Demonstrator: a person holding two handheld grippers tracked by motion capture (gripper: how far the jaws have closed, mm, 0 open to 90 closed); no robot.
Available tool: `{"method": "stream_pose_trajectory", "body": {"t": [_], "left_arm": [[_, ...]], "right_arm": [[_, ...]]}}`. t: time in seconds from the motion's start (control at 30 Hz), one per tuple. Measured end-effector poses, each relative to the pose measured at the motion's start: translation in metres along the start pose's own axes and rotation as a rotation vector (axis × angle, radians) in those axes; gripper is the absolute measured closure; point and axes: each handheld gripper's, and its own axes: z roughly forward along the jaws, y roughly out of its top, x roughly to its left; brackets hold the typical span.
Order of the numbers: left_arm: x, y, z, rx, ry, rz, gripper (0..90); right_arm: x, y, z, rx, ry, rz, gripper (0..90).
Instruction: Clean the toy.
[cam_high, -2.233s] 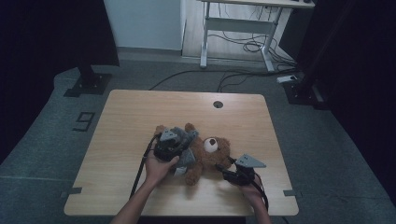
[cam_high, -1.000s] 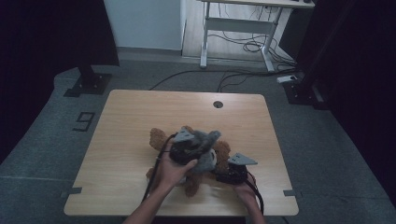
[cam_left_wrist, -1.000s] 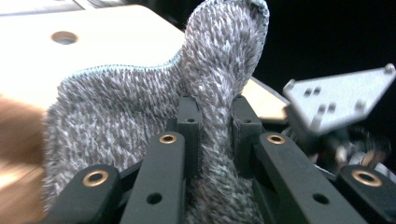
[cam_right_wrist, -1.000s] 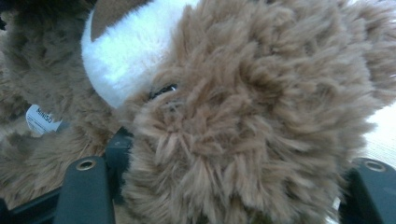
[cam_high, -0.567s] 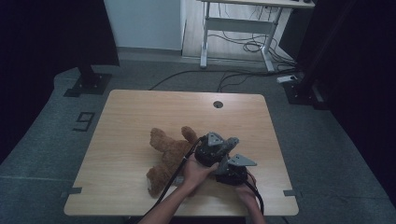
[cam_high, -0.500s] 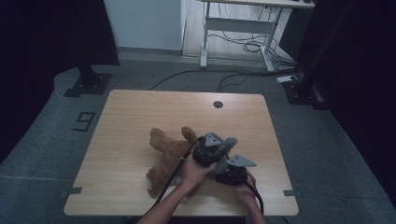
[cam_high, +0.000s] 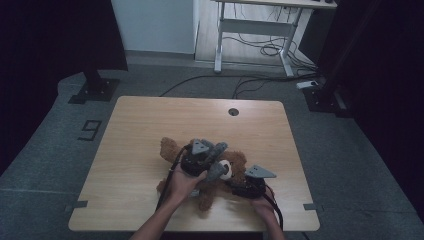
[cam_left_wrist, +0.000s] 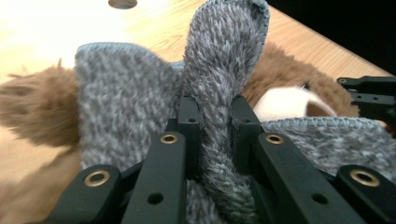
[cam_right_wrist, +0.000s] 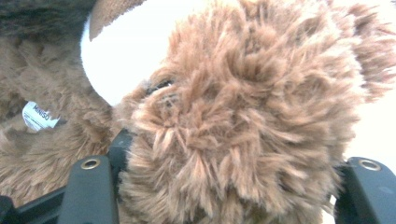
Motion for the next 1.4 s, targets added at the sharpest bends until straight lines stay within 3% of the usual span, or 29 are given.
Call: {"method": "stream_pose_trajectory", "body": {"t": [0.13,0.3,0.43,0.83,0.97,1.1,1.23,1.4], "left_arm": [[0.008,-0.001,-0.018,-0.024,0.029,0.014,78.6],[0.036,-0.017,-0.04,-0.064,0.05,-0.04,78.5],[0.059,-0.033,-0.054,-0.074,0.061,-0.111,78.5],[0.1,-0.07,-0.058,-0.013,0.117,-0.196,78.4],[0.114,-0.085,-0.058,0.057,0.158,-0.229,78.2],[0.127,-0.098,-0.056,0.099,0.157,-0.273,78.2],[0.126,-0.087,-0.072,0.026,0.157,-0.262,78.3],[0.114,-0.051,-0.1,-0.102,0.125,-0.225,78.2]], "right_arm": [[0.0,0.0,0.001,-0.002,-0.001,0.005,33.5],[0.0,-0.001,0.001,-0.005,-0.001,0.005,33.5],[0.0,-0.001,0.001,-0.009,-0.005,0.002,33.4],[0.001,-0.001,0.002,-0.017,-0.008,0.002,33.8],[0.0,-0.001,0.003,-0.018,-0.004,0.004,33.8],[0.0,-0.002,0.002,-0.015,-0.006,-0.002,34.0],[0.0,-0.002,0.002,-0.015,-0.006,-0.003,34.1],[0.001,-0.002,0.002,-0.015,-0.015,-0.007,34.7]]}}
